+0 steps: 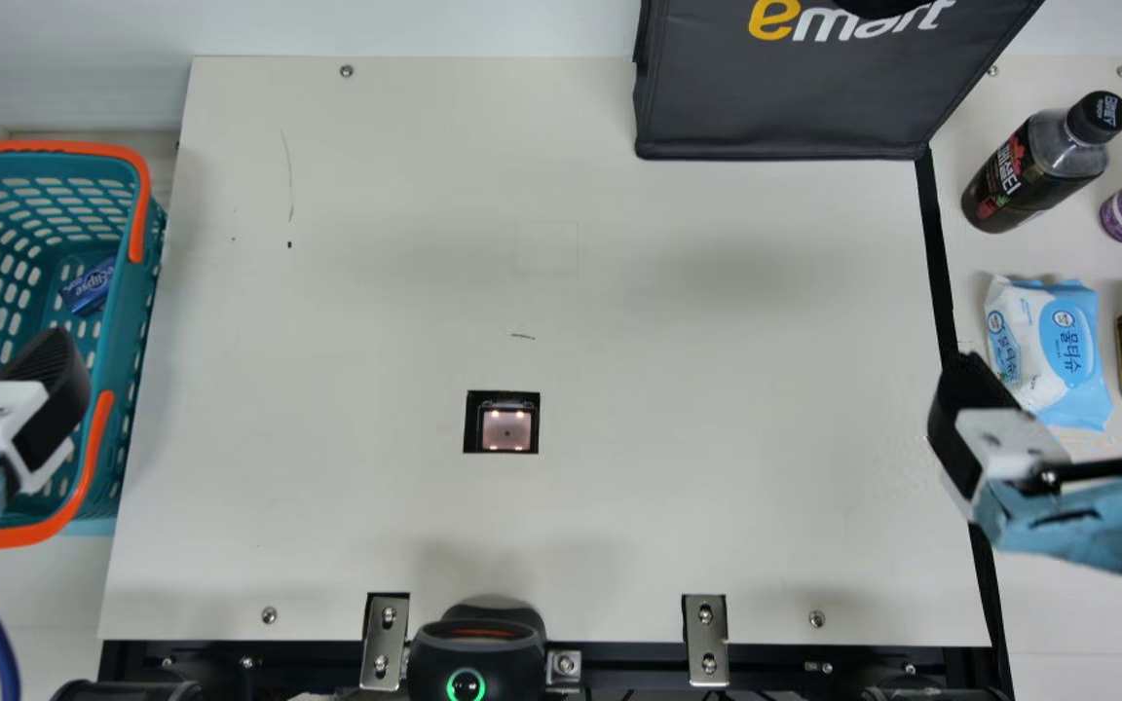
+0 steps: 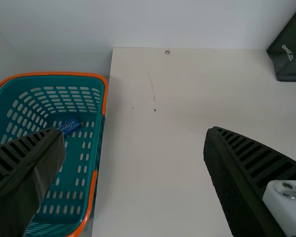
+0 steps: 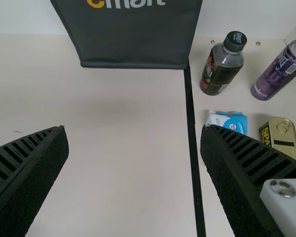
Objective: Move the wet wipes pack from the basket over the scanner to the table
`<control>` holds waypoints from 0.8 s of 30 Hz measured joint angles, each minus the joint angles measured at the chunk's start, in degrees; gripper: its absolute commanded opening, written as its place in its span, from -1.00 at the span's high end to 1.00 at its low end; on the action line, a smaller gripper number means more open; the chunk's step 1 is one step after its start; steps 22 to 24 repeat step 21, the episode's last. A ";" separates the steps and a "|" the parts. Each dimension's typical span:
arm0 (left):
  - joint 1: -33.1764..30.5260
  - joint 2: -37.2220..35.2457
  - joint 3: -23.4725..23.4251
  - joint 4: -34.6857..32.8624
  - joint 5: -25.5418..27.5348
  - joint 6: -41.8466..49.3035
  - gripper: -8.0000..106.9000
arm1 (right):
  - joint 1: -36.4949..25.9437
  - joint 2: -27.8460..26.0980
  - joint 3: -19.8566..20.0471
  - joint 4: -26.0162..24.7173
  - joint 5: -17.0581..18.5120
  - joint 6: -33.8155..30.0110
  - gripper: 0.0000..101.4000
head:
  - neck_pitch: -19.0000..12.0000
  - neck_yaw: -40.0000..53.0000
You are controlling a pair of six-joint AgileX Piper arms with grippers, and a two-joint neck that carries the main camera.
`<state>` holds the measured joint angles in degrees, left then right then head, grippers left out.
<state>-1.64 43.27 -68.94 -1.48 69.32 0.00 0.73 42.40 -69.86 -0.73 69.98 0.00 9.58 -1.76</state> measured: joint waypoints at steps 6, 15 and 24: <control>0.00 0.00 0.00 0.00 0.00 0.00 -0.71 | 0.12 -0.02 0.00 0.00 0.05 0.00 -0.87 | 0.09 0.09; 0.00 0.00 0.00 0.00 0.00 0.00 -0.71 | 0.12 -0.13 0.00 -0.05 0.05 0.00 -0.87 | 0.09 0.00; 0.00 0.00 0.00 0.00 0.00 0.00 -0.71 | 0.12 -0.13 0.00 -0.05 0.05 0.00 -0.87 | 0.09 0.00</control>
